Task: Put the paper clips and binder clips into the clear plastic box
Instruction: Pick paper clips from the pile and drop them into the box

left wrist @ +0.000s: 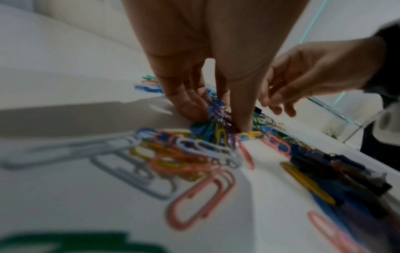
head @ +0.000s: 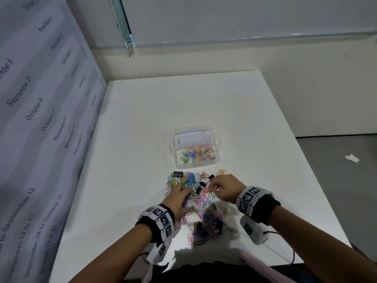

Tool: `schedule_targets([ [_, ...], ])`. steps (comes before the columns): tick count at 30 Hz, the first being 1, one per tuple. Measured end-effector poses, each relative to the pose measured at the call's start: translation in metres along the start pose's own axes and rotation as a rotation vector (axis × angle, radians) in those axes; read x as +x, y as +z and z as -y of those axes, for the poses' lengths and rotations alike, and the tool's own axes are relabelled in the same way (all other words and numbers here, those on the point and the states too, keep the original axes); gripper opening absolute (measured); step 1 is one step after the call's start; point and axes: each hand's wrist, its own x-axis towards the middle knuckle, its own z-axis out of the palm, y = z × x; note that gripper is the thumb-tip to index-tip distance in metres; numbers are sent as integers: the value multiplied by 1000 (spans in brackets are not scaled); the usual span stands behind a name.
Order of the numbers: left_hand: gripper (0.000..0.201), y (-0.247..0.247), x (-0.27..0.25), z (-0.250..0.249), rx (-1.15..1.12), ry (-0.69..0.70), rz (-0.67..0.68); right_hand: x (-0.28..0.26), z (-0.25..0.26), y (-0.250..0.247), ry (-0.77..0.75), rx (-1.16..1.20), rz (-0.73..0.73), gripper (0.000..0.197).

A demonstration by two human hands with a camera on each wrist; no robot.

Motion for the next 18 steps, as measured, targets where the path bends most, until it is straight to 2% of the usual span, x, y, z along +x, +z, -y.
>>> schedule_targets([
  [2,26,0,2,-1,-98,-14,-49,0,-1,10,32,-64,43,24],
  [4,11,0,2,0,-243,-33,-108,0,-2,21,51,-114,85,37],
  [7,24,-2,0,3,-384,-105,-145,0,1,34,57,-91,86,59],
  [9,24,-2,0,5,-427,-129,-148,0,3,40,61,-76,88,56],
  [11,13,-1,-2,5,-457,-141,-151,2,5,42,72,-50,74,40],
  [12,15,-1,-3,4,-462,-149,-156,3,7,41,77,-30,53,31],
  [14,34,-1,-4,4,-460,-164,-160,3,7,38,73,-28,18,19],
  [16,52,-2,-6,-1,-406,-147,-121,2,6,33,62,-84,28,24],
  [18,60,0,-6,-3,-223,-88,-49,1,1,28,51,-125,49,27],
])
